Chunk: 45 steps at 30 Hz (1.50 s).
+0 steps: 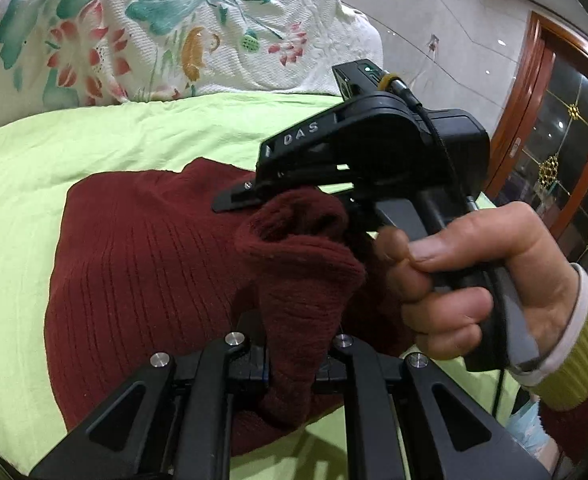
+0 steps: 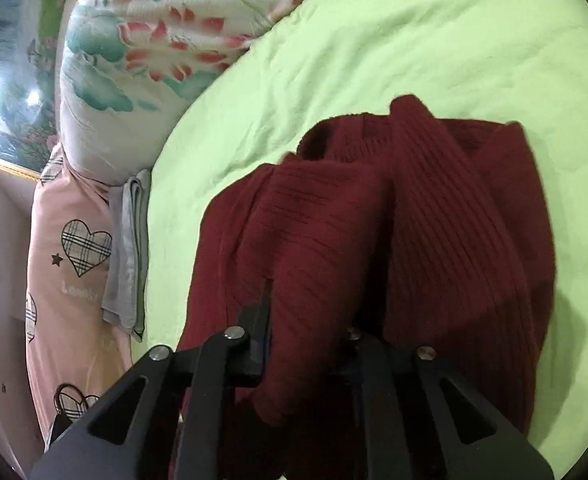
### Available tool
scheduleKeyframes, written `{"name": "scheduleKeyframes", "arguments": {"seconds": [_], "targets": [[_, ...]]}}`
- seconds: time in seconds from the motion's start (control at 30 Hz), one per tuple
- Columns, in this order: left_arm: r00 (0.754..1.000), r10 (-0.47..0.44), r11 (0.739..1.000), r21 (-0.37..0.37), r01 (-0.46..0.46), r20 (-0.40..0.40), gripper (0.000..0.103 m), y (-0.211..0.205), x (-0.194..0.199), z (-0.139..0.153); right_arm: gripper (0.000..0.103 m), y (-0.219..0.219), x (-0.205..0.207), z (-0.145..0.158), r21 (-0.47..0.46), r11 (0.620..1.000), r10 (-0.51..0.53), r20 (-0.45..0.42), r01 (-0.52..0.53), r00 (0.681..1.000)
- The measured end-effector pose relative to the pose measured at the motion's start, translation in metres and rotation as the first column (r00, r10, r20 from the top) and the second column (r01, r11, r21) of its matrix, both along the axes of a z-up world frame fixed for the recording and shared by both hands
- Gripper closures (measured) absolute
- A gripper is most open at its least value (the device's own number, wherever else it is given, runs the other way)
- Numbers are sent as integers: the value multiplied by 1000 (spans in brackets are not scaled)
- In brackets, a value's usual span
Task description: Fold large clothes
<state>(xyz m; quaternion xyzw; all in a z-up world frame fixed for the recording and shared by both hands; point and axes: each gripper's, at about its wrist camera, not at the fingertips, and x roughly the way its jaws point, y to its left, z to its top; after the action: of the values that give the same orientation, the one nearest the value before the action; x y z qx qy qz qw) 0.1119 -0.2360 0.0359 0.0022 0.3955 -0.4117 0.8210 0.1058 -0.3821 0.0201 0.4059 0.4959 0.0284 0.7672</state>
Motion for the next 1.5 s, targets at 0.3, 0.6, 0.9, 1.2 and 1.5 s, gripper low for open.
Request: {"name": "scheduleKeyframes", "arguments": {"seconds": [0.3, 0.6, 0.9, 1.2, 1.5], "targets": [[993, -106, 994, -32, 108, 55, 91, -45, -10, 25, 89, -29, -40, 66, -135, 991, 25, 274, 12, 961], [989, -134, 991, 23, 136, -65, 88, -58, -7, -20, 89, -51, -54, -5, -100, 993, -43, 150, 58, 988], [982, -75, 988, -147, 49, -173, 49, 23, -5, 21, 88, -42, -52, 1, -193, 980, -8, 157, 38, 988], [929, 132, 962, -183, -205, -345, 29, 122, 52, 0, 17, -37, -64, 31, -255, 965, -22, 149, 60, 989], [807, 56, 951, -216, -223, -588, 21, 112, 108, -66, 16, -31, -75, 25, -204, 979, -2, 87, 19, 996]]}}
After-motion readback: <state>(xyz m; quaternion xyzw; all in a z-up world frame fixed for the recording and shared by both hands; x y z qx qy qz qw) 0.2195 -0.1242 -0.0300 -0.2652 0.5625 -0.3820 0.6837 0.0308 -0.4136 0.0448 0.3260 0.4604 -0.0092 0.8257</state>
